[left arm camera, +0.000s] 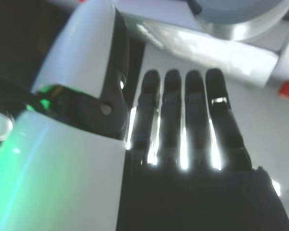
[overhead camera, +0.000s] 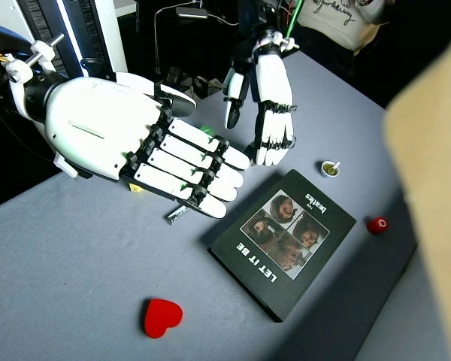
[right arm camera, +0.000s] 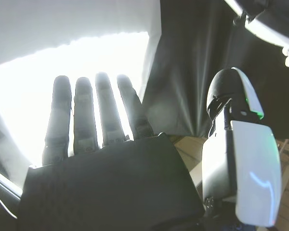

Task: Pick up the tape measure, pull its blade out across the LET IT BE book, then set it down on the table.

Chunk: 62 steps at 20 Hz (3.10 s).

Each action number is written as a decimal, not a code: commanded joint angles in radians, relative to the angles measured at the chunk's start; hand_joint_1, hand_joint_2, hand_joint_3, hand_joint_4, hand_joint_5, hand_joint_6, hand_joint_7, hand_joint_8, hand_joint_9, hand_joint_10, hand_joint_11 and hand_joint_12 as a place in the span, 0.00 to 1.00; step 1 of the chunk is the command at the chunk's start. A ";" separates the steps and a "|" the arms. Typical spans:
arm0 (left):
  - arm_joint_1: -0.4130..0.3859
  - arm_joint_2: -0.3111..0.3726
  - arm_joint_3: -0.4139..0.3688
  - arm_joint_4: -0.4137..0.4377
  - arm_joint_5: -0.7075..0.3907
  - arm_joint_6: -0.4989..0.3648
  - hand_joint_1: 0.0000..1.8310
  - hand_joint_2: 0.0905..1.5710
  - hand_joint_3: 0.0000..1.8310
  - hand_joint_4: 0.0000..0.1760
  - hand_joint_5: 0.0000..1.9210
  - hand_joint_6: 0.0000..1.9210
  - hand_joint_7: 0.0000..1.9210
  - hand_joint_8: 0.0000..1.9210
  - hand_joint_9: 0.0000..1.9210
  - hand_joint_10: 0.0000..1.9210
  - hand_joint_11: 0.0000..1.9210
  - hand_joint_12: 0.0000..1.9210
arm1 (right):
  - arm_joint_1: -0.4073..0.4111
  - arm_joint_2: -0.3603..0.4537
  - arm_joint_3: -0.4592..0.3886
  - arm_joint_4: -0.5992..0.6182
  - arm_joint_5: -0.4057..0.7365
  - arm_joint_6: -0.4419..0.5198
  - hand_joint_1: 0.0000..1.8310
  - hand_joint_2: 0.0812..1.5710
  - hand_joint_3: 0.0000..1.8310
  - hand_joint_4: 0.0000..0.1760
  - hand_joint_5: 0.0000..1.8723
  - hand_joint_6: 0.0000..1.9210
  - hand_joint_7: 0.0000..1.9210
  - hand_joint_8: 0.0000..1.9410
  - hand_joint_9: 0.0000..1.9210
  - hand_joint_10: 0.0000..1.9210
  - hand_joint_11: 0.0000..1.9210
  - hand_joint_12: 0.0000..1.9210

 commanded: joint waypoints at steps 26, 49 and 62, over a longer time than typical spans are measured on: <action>0.087 -0.088 0.101 0.014 -0.138 0.081 0.66 0.65 0.00 0.00 0.16 0.00 0.15 0.00 0.12 0.00 0.00 0.37 | 0.014 0.003 -0.017 -0.083 0.097 0.028 0.02 0.68 0.00 0.00 0.02 0.00 0.04 0.00 0.03 0.00 0.00 0.19; 0.061 -0.139 0.124 -0.071 -0.182 0.274 0.67 0.65 0.00 0.00 0.16 0.00 0.15 0.00 0.13 0.00 0.00 0.38 | 0.008 0.004 -0.024 -0.112 0.103 0.034 0.03 0.68 0.00 0.00 0.03 0.00 0.05 0.00 0.04 0.00 0.00 0.21; 0.047 -0.153 0.130 -0.061 -0.169 0.323 0.74 0.72 0.00 0.00 0.40 0.49 0.50 0.52 0.44 0.69 0.43 0.50 | 0.001 0.006 -0.026 -0.124 0.103 0.034 0.03 0.68 0.00 0.00 0.02 0.00 0.05 0.00 0.04 0.00 0.00 0.22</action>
